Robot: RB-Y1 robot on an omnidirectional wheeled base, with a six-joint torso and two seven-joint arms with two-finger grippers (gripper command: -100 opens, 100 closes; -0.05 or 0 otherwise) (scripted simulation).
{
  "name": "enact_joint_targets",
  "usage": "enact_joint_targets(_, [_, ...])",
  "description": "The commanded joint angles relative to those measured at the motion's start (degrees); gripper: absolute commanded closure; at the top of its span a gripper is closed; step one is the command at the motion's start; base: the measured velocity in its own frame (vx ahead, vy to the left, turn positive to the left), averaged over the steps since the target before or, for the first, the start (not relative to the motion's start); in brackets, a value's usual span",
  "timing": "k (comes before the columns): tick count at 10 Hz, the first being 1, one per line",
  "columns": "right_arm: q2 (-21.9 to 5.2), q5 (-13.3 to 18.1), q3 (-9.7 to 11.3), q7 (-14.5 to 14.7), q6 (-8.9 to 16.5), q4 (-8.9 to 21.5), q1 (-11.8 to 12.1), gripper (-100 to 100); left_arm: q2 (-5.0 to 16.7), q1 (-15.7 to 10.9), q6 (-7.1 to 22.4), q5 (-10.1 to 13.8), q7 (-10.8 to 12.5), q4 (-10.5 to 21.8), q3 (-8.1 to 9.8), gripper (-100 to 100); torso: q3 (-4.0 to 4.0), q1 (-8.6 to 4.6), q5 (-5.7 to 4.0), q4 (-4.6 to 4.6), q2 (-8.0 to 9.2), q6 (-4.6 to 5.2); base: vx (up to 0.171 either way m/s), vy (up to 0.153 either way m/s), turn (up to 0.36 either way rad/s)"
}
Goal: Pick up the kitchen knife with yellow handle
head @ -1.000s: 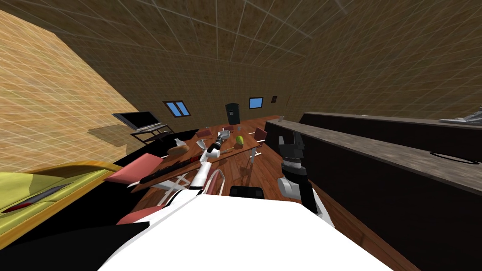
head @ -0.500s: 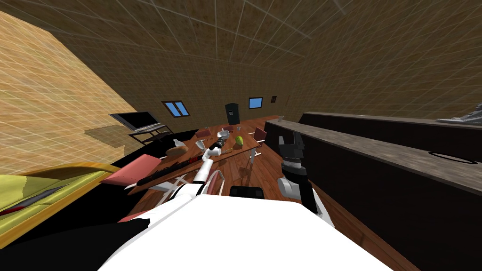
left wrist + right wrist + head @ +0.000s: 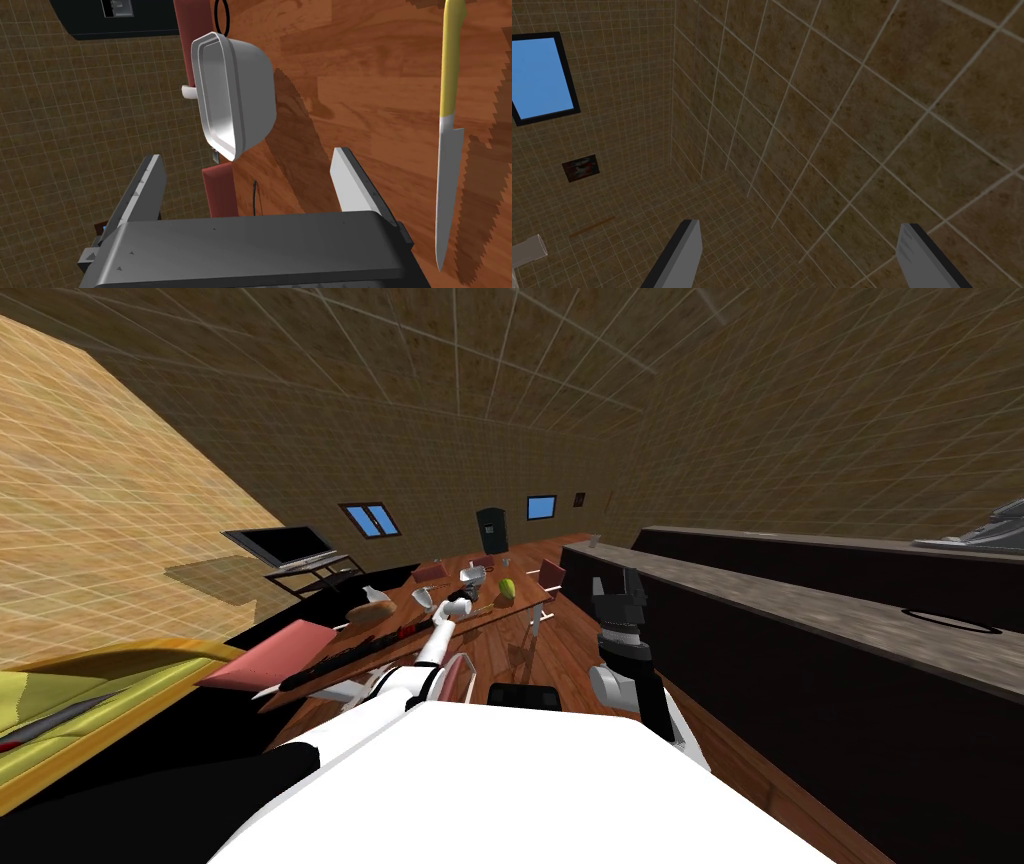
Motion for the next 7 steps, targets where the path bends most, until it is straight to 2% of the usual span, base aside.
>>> enact_joint_targets(1, [0.0, 0.0, 0.0, 0.0, 0.0, 0.0, 0.0, 0, 0.37, -0.84, 2.85, 0.8, 0.33, 2.86, 0.12, -100, 0.0, 0.0, 0.0, 0.0, 0.0, 0.0, 0.04, 0.011, -0.021])
enact_joint_targets(2, [0.0, 0.0, 0.0, 0.0, 0.0, 0.0, 0.0, 0, 0.69, -2.52, 4.24, 1.79, 0.96, 4.87, 0.47, -100, 0.0, 0.01, 0.01, -0.01, 0.01, -0.01, 0.054, 0.017, -0.037])
enact_joint_targets(3, [0.0, 0.0, 0.0, 0.0, 0.0, 0.0, 0.0, 0, 0.69, -2.52, 5.65, 1.79, 0.96, 6.4, 0.47, -100, -0.02, 0.04, 0.01, -0.01, -0.04, 0.0, 0.045, 0.012, -0.024])
enact_joint_targets(4, [0.0, 0.0, 0.0, 0.0, 0.0, 0.0, 0.0, 0, 1.06, -4.05, 7.32, 2.76, 1.57, 8.04, 0.83, -100, -0.01, 0.03, 0.01, -0.01, -0.01, -0.02, 0.052, 0.012, -0.04])
enact_joint_targets(7, [0.0, 0.0, 0.0, 0.0, 0.0, 0.0, 0.0, 0, 1.46, -5.43, 12.1, 3.71, 2.16, 13.08, 1.19, -100, -0.02, 0.05, 0.01, -0.01, -0.04, -0.01, 0.048, 0.018, -0.035])
